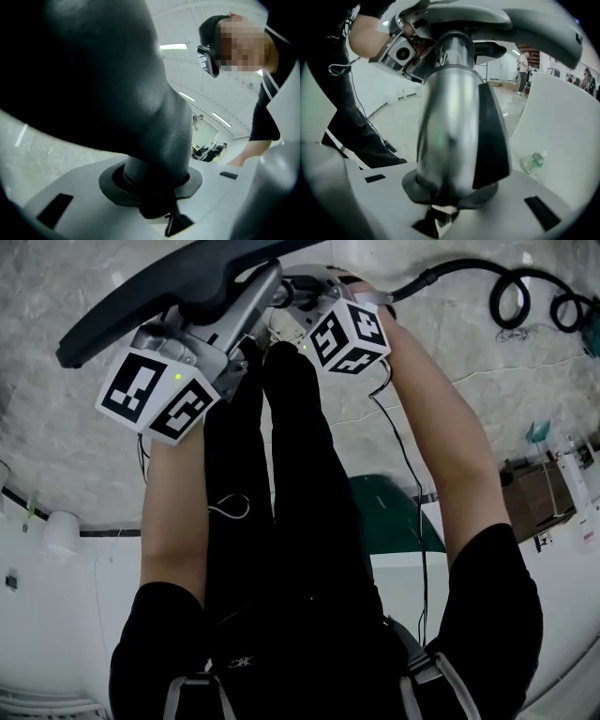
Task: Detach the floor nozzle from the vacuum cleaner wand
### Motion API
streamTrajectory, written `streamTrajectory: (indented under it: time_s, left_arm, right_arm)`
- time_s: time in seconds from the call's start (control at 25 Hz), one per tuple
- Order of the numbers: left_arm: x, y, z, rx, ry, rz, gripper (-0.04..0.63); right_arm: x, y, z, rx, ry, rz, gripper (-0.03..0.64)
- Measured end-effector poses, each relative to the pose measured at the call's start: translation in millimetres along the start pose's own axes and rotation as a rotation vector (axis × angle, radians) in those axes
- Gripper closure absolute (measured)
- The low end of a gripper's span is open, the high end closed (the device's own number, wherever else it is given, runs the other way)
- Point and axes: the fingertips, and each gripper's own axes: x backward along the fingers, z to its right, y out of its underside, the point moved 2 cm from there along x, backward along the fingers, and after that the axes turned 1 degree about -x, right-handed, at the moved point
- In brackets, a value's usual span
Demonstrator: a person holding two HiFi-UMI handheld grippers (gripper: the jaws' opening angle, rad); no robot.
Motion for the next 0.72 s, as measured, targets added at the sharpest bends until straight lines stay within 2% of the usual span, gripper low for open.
streamTrajectory:
  time_s: [0.12, 0.2, 0.36, 0.4, 0.44, 0.52, 0.64, 0.72]
  left_arm:
    - [2, 3, -15, 0.074, -0.066, -0.005, 0.468]
    - [-2, -2, -18, 0.077, -0.069, 0.018, 0.471]
    - [13, 4, -4, 0.027, 0.004, 0.012, 0.472]
    - [17, 5, -4, 0.023, 0.011, 0.01, 0.474]
    - [20, 4, -6, 0.025, 0.007, 0.017, 0.476]
    - [21, -4, -14, 0.036, -0.038, 0.046, 0.479]
    - [22, -19, -20, 0.055, -0.132, 0.089, 0.478]
    - [21, -28, -29, 0.106, -0.224, 0.097, 0.477]
  right_arm:
    - [-3, 4, -4, -0.014, 0.049, -0.044, 0.532]
    - [-4, 5, 1, -0.004, 0.032, -0.057, 0.532]
    - [1, -1, -31, 0.003, -0.202, -0.057, 0.534]
    - [2, -2, -37, 0.005, -0.231, -0.063, 0.534]
    - [1, -4, -36, 0.009, -0.221, -0.069, 0.534]
    - [-3, -9, -20, 0.014, -0.089, -0.073, 0.534]
    - [-1, -21, 5, 0.002, 0.202, -0.067, 0.534]
    - [2, -26, 20, -0.002, 0.348, -0.073, 0.534]
